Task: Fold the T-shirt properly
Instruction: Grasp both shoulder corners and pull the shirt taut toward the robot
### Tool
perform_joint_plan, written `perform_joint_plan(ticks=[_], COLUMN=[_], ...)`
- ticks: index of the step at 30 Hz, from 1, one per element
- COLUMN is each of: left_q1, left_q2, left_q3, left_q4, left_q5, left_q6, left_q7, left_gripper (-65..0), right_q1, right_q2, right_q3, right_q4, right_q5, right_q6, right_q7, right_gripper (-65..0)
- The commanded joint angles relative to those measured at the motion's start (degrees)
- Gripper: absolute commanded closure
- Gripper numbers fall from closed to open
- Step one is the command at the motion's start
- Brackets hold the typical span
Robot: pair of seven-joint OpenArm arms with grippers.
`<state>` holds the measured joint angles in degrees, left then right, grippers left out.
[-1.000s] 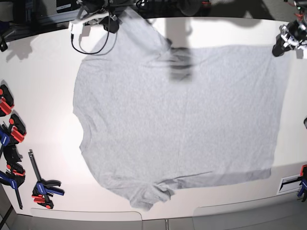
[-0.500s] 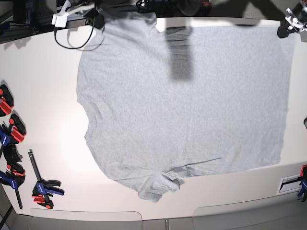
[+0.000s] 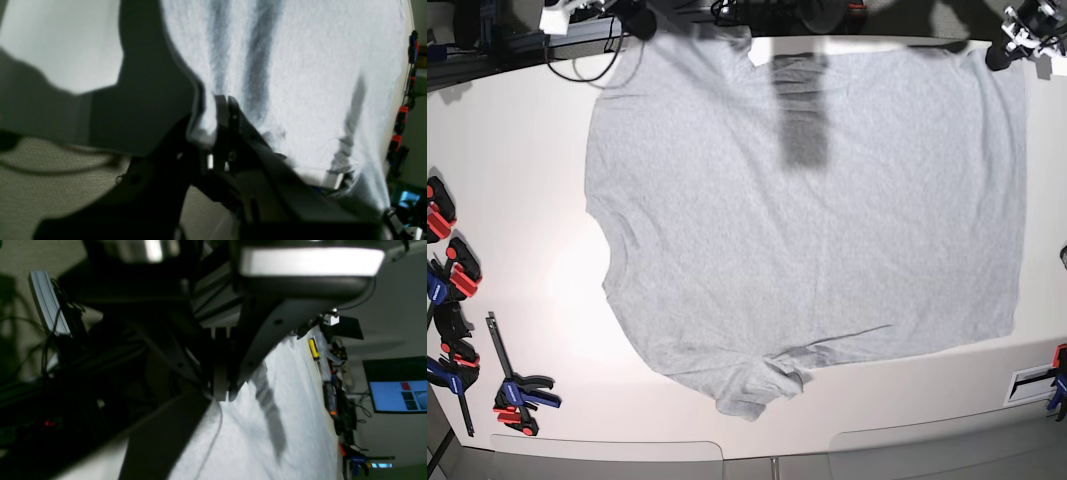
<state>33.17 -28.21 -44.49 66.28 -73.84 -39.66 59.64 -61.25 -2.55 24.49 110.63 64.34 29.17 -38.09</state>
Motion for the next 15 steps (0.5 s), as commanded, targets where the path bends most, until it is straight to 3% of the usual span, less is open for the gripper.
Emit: perform_joint_plan(ticks=[1, 5, 15], left_q1=[1.0, 1.8, 2.1], left_q2=[-1.2, -1.2, -1.2], left_q3=[-1.4, -4.8, -5.0], left_q4=[0.9, 0.9, 0.9], left_q5=[-0.6, -0.9, -1.2], left_q6=[-0.3, -0.3, -0.3], left_q7=[-0.1, 0.3, 0.5], left_gripper=[0.0, 0.0, 0.0], right_q1=[-1.5, -2.0, -2.8], right_q2=[0.2, 0.2, 0.2], right_q3=[0.4, 2.1, 9.3], right_q4=[1.0, 1.0, 1.0], right_q5=[0.9, 0.9, 5.4], right_q6=[1.6, 2.1, 3.9], right_q7=[0.5, 0.0, -3.5], right_gripper=[0.0, 0.0, 0.0])
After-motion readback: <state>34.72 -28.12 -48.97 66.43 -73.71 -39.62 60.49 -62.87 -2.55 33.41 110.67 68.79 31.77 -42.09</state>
